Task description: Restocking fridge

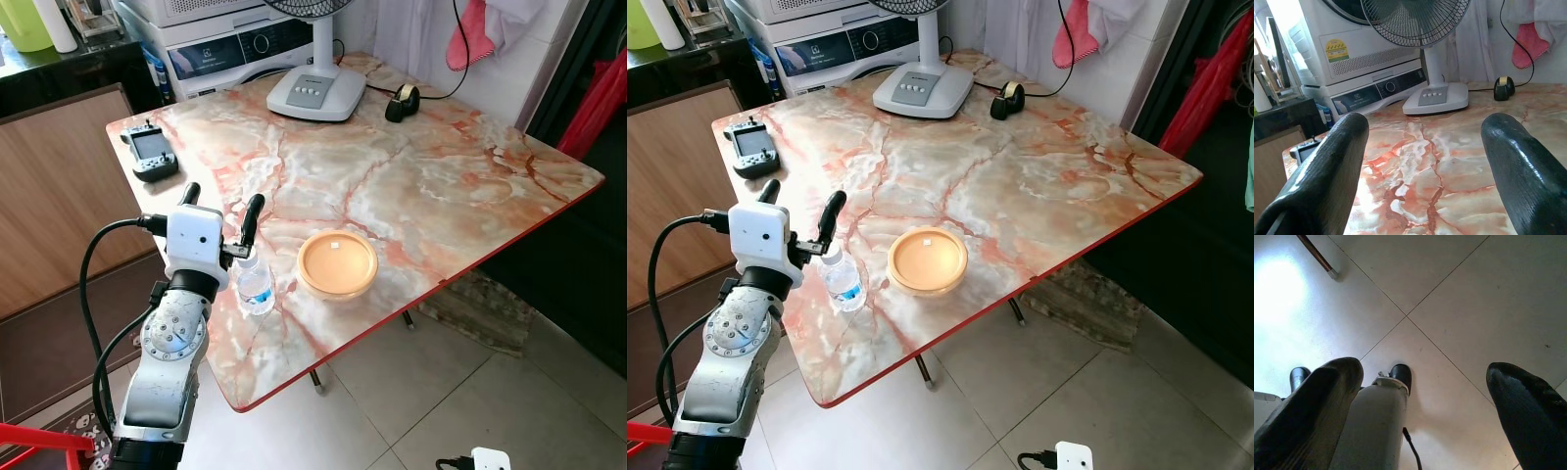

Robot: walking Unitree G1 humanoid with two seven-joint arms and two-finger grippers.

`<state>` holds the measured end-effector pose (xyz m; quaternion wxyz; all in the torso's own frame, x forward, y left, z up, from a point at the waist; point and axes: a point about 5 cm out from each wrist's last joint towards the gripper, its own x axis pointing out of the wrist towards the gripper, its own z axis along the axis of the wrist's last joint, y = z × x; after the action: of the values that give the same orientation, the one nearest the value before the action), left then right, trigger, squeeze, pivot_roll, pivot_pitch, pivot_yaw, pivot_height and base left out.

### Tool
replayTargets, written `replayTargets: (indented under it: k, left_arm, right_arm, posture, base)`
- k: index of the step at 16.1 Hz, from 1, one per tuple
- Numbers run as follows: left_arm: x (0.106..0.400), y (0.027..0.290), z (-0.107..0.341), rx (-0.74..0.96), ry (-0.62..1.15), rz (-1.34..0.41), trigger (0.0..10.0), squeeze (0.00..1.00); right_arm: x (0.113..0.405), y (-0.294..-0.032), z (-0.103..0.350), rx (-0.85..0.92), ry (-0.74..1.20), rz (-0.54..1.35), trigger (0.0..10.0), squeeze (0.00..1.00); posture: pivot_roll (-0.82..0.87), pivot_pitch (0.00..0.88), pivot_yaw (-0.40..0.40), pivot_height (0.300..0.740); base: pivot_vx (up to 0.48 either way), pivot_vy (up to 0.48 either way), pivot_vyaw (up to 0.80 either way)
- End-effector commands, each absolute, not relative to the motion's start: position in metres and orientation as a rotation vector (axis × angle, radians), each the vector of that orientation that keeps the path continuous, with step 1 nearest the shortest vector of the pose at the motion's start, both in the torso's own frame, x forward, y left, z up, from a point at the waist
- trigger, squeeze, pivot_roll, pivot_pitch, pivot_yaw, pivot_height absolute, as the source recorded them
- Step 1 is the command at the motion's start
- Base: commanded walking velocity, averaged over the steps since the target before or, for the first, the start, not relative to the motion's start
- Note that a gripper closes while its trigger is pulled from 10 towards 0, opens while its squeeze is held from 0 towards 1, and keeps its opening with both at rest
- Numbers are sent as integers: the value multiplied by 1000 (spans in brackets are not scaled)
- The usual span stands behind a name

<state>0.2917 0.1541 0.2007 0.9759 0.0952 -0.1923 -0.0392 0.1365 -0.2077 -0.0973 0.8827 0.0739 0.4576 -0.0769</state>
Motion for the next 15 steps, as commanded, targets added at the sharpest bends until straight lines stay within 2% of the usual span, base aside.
replayTargets:
  k: [1, 6, 7, 9, 15]
  left_arm:
    - [290, 154, 205, 193, -402, -82, 10000, 0]
    - [290, 154, 205, 193, -402, -82, 10000, 0]
    - [284, 149, 209, 195, -400, -142, 10000, 0]
    - [275, 140, 214, 198, -397, -230, 10000, 0]
    - [273, 138, 215, 205, -378, -245, 10000, 0]
  right_arm:
    - [133, -207, -99, 166, 962, -173, 10000, 0]
    - [133, -207, -99, 166, 962, -173, 10000, 0]
    - [133, -206, -99, 160, 961, -156, 10000, 0]
    - [136, -205, -98, 160, 954, -114, 10000, 0]
    - [136, -205, -98, 160, 954, -113, 10000, 0]
  posture:
    - [198, 84, -1, 740]
    - [198, 84, -1, 740]
    - [214, 163, -8, 740]
    - [213, 161, -9, 740]
    - [215, 164, -10, 740]
  base:
    - [0, 0, 0]
    - [0, 0, 0]
    - [0, 0, 0]
    - [0, 0, 0]
    - [0, 0, 0]
